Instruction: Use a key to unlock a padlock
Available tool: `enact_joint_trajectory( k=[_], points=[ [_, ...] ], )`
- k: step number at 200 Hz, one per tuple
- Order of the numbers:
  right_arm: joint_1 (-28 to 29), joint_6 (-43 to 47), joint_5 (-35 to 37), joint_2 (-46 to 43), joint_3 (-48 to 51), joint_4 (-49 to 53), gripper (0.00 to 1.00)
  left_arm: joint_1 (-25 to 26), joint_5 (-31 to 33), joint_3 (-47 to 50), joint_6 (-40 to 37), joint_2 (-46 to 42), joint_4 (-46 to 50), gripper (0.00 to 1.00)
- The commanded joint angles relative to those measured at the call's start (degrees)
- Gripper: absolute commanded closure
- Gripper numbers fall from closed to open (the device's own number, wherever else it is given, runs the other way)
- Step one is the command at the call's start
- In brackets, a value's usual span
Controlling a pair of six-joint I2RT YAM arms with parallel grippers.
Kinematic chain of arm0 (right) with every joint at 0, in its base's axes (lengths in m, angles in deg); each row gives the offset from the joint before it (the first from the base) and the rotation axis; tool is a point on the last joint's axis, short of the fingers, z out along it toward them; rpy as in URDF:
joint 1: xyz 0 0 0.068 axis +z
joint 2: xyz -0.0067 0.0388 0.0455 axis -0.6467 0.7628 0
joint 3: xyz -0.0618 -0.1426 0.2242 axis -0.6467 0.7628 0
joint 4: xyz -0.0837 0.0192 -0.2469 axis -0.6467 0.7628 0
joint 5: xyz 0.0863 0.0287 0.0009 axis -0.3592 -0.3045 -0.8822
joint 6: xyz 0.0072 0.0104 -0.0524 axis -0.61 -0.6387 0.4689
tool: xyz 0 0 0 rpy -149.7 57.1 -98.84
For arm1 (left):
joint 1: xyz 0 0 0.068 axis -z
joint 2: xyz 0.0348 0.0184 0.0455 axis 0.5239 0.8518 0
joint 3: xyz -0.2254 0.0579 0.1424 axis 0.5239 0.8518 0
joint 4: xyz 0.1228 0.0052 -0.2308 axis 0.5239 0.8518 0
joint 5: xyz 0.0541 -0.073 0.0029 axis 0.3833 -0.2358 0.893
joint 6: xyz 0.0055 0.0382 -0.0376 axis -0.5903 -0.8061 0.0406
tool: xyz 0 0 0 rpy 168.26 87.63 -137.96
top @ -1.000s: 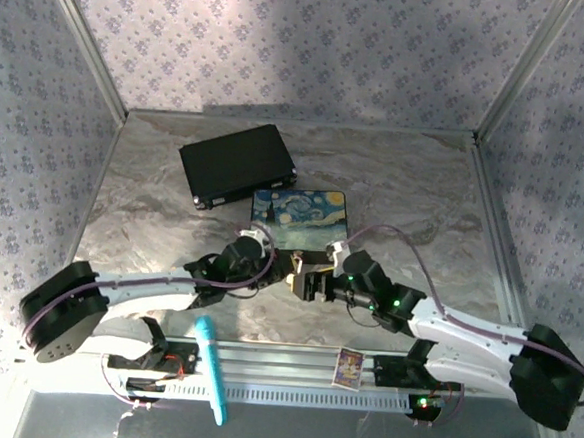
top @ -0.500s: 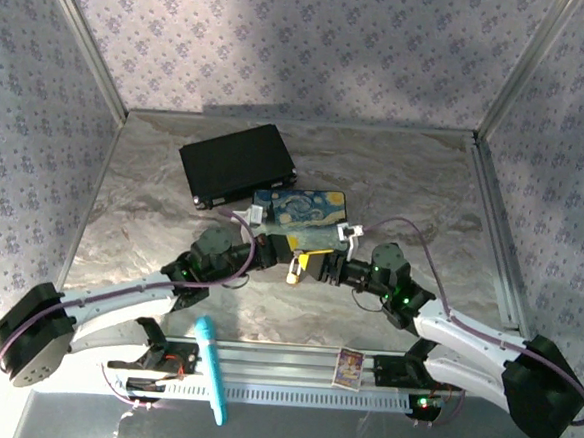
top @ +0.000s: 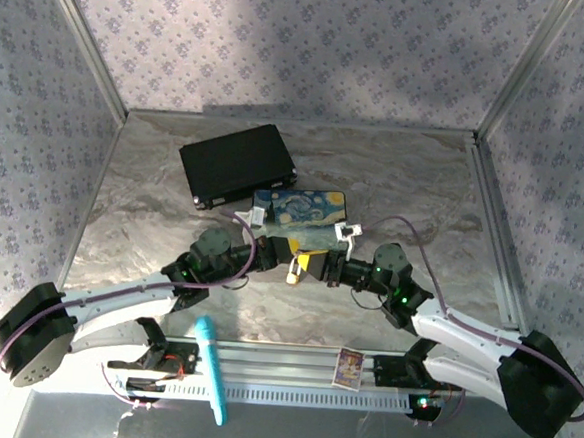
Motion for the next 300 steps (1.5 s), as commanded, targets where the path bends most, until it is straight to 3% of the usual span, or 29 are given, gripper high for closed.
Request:
enact_joint_trajectory(
  k=[1,51,56,75,82,90,129,156,199,253,300],
  points=[
    [-0.4,-0.3,-1.4,0.5,-0.5,-2.4,0.94,0.2,-1.1,0.1,-0.8,-0.1,-2.1,1.0],
    [-0.6,-0.4,-0.5,-0.1,0.7,-2.8,0.97,0.2,0.5,-0.1,-1.0,0.1,0.8,1.0],
    [-0.6,-0.3,-0.4,-0.2,0.8,-2.5,0.97,0.2,1.8,-0.2,-1.1,-0.3,2.2,0.9],
    [-0.6,0.5,0.7,-0.6,1.0,0.0,0.98,0.2,7.9,-0.2,-1.6,-2.4,8.1,0.27],
    [-0.6,1.2,1.9,-0.9,0.9,2.2,0.98,0.2,10.1,-0.2,-2.3,-3.4,9.8,0.15],
    [-0.6,1.9,3.7,-1.3,0.9,5.4,0.98,0.2,11.9,-0.5,-3.2,-4.5,12.2,0.09],
    [-1.5,3.4,11.1,-3.3,2.7,14.9,0.97,0.2,20.6,-5.6,-7.0,-5.5,32.9,0.09],
    [-1.3,5.9,16.1,-4.8,1.5,25.1,0.97,0.8,19.7,-8.5,-12.3,0.2,38.5,0.15],
    [-1.5,7.6,20.0,-8.2,2.4,31.5,0.97,3.7,13.4,-9.3,-16.4,12.4,30.6,0.21],
    [-1.5,7.4,20.4,-9.4,4.0,31.7,0.97,5.8,14.8,-9.4,-17.8,24.9,20.0,0.27],
    [-1.5,7.1,20.9,-10.0,5.0,31.8,0.98,6.3,18.0,-9.9,-18.1,30.5,17.7,0.33]
  ],
)
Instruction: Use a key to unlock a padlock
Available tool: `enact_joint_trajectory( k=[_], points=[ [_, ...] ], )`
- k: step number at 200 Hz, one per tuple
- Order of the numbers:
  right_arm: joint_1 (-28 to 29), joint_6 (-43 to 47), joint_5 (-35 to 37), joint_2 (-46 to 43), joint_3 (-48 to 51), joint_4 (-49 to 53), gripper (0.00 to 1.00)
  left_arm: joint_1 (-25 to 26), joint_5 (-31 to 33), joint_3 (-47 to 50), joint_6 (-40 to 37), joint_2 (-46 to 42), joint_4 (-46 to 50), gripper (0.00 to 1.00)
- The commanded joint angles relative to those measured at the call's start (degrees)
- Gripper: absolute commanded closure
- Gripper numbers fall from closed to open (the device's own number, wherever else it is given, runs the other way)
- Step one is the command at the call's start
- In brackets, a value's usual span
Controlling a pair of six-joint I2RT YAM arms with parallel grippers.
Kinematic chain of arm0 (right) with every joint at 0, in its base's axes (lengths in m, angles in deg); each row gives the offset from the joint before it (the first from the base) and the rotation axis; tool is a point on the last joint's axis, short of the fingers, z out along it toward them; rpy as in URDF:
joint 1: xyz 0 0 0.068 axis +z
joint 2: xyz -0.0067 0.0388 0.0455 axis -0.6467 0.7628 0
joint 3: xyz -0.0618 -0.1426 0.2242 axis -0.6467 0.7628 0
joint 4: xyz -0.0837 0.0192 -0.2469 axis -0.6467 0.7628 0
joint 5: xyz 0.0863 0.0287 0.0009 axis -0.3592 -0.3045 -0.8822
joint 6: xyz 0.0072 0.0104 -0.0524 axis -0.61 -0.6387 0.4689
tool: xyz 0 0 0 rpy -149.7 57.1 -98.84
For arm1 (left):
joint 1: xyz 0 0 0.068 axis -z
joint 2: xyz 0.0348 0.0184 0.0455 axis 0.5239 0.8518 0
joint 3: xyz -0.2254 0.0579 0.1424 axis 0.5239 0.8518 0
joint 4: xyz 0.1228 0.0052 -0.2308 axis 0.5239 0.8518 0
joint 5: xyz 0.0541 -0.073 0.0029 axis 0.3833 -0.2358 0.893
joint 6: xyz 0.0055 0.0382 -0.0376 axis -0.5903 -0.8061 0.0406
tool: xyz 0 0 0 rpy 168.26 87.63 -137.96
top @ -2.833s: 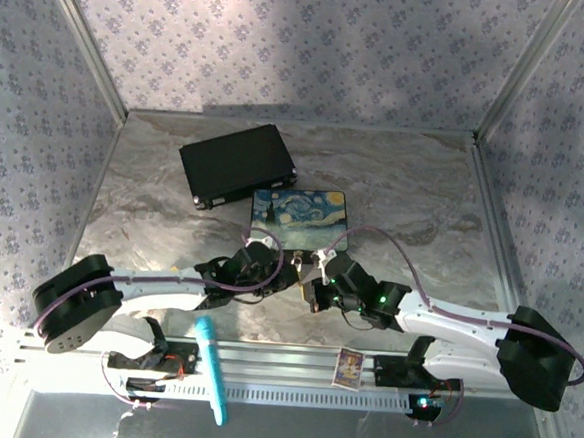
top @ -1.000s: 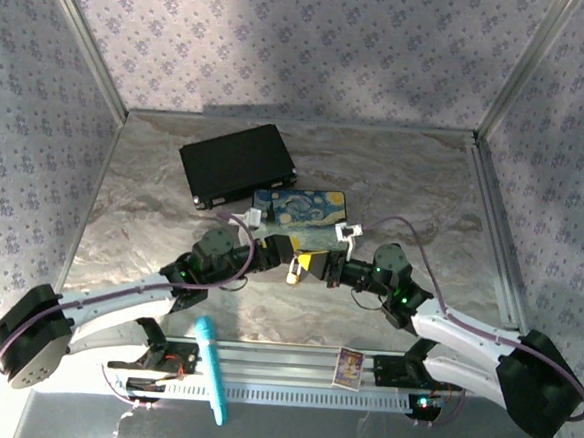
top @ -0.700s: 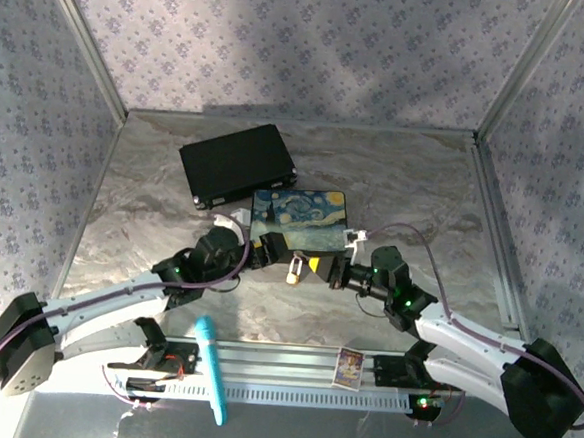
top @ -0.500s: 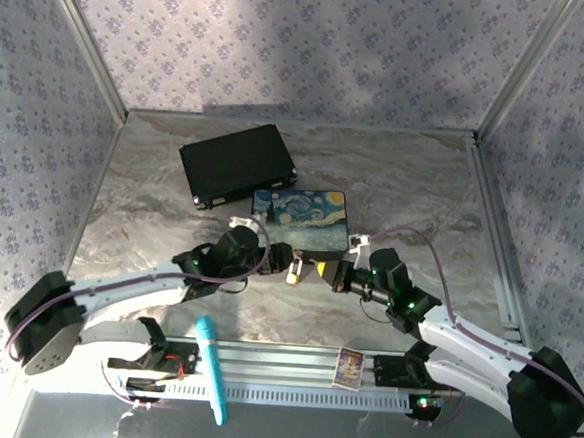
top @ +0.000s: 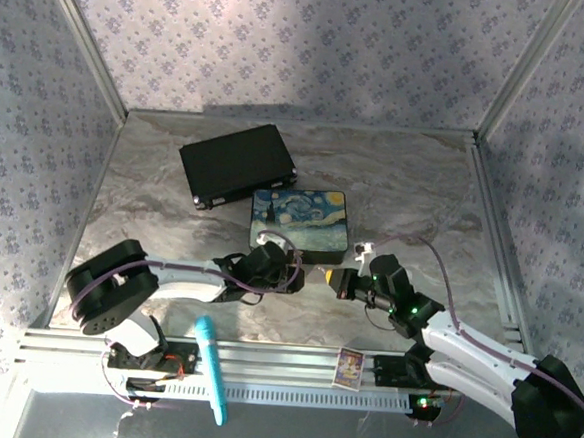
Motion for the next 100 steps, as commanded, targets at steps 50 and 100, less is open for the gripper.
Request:
enact_joint_trajectory(
  k=[50,100],
  points=[
    [-0.3,0.5,2.0,-1.0,1.3,0.7,0.98,2.1,2.9,-1.5,-0.7,6.3,-7.1,0.45],
    [-0.3,0.0,2.3,-0.4,1.8,-0.4,0.98,2.4,2.4,-1.9,0.6,5.7,-7.5,0.59]
  ],
)
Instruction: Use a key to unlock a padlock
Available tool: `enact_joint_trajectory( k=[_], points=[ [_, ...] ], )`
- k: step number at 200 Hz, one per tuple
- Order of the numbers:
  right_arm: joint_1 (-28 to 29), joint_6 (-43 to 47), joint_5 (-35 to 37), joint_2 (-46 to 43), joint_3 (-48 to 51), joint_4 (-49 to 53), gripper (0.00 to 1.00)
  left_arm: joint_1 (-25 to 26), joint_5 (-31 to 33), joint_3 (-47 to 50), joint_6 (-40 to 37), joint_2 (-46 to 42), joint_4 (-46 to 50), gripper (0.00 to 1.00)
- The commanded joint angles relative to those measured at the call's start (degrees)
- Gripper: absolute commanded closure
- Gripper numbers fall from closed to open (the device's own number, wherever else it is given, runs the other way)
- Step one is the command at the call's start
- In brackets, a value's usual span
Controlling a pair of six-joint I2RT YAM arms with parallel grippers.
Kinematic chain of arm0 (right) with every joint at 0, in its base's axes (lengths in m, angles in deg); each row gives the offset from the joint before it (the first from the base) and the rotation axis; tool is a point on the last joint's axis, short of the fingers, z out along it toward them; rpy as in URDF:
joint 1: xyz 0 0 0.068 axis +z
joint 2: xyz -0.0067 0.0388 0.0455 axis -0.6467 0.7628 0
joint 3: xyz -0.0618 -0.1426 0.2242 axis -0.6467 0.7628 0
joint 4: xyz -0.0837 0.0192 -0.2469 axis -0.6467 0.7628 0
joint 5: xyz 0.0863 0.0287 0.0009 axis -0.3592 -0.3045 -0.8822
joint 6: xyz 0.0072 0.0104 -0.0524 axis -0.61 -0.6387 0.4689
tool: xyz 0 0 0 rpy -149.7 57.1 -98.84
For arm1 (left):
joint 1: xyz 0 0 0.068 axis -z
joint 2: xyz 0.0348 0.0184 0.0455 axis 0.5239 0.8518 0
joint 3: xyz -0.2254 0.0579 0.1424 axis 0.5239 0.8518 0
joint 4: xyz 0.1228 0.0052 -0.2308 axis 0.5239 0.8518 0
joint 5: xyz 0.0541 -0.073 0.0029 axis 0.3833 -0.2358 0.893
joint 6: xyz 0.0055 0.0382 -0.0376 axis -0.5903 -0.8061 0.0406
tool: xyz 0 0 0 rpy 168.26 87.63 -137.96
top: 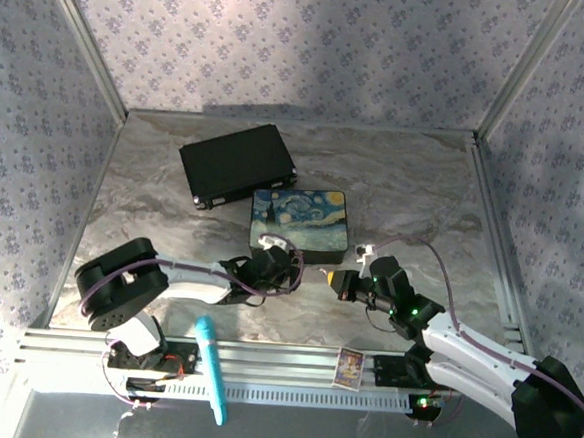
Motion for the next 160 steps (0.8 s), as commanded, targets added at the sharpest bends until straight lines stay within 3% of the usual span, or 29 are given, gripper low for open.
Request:
enact_joint_trajectory(
  k=[1,62,88,127,144,160],
  points=[
    [-0.3,0.0,1.2,-0.1,1.0,-0.6,0.98,0.6,-3.4,-1.6,1.2,3.1,-5.3,0.6],
    [0.2,-0.9,1.6,-0.1,2.0,-1.9,0.98,1.2,-4.9,-1.5,4.7,2.4,-6.0,0.75],
    [0.9,-2.3,2.5,0.5,2.1,-2.5,0.98,1.2,-4.4,-1.2,8.9,1.4,-5.2,0.76],
    [1.6,-10.9,2.3,4.9,3.5,-9.2,0.98,1.2,-3.1,-2.9,18.8,0.8,-0.7,0.82],
    [1.3,-18.3,3.6,7.1,4.0,-8.8,0.98,1.2,-3.2,-2.2,24.2,0.8,-2.9,0.85],
    [1.6,-23.7,3.1,9.5,6.0,-14.3,0.99,1.2,-3.3,-1.9,28.7,0.8,-4.4,0.88]
  ],
)
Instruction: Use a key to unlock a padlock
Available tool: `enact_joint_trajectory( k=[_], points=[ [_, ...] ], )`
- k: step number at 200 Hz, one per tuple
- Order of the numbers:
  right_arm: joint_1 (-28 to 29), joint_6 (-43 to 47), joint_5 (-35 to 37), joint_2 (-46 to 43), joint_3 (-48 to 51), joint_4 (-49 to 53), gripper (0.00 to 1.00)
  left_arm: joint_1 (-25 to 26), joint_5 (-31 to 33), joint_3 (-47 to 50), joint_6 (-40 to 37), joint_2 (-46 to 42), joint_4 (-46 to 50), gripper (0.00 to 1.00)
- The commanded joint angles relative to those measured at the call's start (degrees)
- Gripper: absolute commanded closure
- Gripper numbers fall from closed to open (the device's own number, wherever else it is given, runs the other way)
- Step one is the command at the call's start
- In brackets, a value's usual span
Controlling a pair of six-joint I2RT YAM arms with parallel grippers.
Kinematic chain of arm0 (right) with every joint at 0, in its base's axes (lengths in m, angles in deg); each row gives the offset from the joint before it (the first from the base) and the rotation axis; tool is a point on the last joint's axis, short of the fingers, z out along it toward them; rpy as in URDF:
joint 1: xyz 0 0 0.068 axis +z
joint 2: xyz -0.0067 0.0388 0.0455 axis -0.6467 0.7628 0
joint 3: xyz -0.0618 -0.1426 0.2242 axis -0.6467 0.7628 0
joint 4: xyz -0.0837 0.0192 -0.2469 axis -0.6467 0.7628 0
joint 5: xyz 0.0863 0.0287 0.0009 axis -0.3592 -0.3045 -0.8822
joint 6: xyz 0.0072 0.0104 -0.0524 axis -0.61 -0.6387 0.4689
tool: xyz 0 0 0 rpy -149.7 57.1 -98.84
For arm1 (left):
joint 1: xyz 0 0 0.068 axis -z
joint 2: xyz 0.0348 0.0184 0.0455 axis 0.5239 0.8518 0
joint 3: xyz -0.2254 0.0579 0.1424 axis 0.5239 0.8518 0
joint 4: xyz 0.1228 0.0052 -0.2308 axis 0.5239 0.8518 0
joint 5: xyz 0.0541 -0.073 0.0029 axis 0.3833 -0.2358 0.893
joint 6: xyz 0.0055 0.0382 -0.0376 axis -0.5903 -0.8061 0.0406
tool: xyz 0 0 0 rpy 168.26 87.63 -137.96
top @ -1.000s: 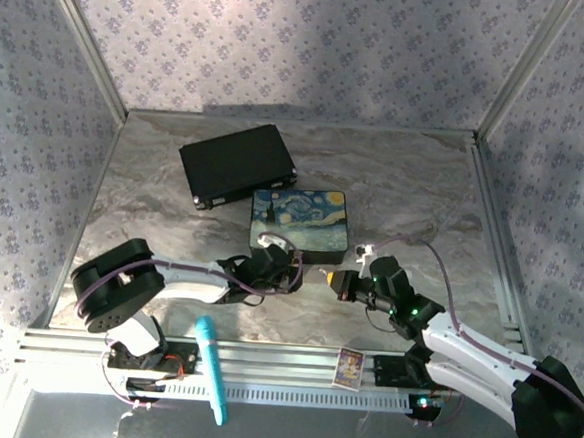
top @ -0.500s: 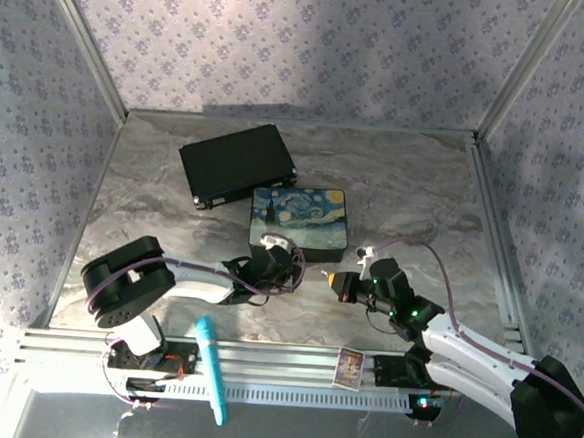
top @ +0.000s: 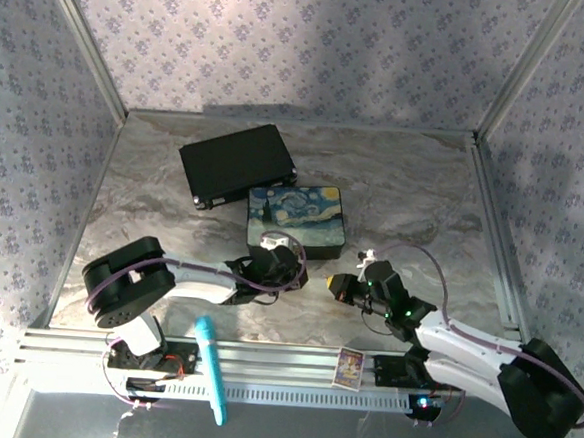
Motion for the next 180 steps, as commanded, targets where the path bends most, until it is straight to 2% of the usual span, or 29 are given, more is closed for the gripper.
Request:
enact_joint_trajectory(
  k=[1,63,109,121,141,180],
  points=[
    [0.4,-10.9,1.2,2.5,2.6,-6.7,0.99,0.2,0.3,0.0,10.3,-1.0,0.3,0.88],
    [1.9,-17.6,0.0,3.4,1.0,-7.5,1.0,0.1,2.5,-2.1,17.3,-3.2,6.8,0.88],
    [0.9,-18.4,-8.5,10.8,-2.1,-14.8,1.0,0.0,1.5,-2.7,24.1,-2.3,5.2,0.88],
    [0.9,-18.9,-10.5,13.2,-2.6,-17.0,1.0,0.0,1.6,-3.7,24.4,-2.8,6.5,0.88],
    [0.9,-20.0,-11.2,15.4,-2.1,-20.7,1.0,-0.1,2.8,-6.4,24.2,-3.6,13.7,0.88],
    [0.6,-20.6,-11.8,15.5,-2.2,-21.3,1.0,-0.1,3.7,-5.5,26.1,-3.6,12.6,0.88]
  ],
)
